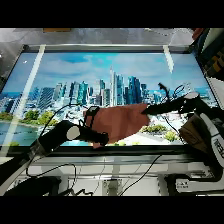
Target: Fold the clothes and pants, and hang the long-sleeved shirts on hangers.
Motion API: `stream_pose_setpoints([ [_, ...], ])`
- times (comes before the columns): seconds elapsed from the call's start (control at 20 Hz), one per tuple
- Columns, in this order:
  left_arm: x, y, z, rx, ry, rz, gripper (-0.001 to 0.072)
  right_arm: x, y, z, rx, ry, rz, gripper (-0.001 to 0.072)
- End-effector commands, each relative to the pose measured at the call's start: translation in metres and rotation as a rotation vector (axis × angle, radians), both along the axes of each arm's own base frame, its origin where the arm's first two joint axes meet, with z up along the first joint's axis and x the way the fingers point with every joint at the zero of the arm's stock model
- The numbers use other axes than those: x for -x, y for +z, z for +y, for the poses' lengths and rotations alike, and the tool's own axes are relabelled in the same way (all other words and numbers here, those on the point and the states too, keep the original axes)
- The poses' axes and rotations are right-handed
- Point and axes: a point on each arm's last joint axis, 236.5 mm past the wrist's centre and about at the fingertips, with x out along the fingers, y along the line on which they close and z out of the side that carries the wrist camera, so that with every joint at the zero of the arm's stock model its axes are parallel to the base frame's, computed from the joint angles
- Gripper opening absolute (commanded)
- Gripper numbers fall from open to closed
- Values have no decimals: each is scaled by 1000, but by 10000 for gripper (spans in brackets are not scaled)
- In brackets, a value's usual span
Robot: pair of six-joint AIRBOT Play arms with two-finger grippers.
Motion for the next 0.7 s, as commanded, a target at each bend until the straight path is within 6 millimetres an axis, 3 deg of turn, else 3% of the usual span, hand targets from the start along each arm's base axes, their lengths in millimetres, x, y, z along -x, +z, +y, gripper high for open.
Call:
stream_pose_setpoints([
  [0.0,-21,35,-6,44,-14,-108,599,-60,96,-59,183,-280,-274,22],
  [0.05,-24,46,-9,62,-15,-130,599,-69,126,-90,257,-387,-334,22],
  [0.15,-27,66,-11,94,-13,-171,599,-67,178,-155,385,-598,-400,22],
  [0.25,-29,81,-11,122,-10,-212,599,-44,223,-224,508,-817,-439,22],
  [0.35,-29,91,-11,132,-43,-260,599,-5,258,-286,624,-1018,-449,22],
  [0.5,-28,99,-10,133,-84,-306,599,71,280,-357,807,-1216,-363,22],
  [0.65,-29,100,-10,126,-112,-330,599,149,265,-404,896,-1397,-129,21],
])
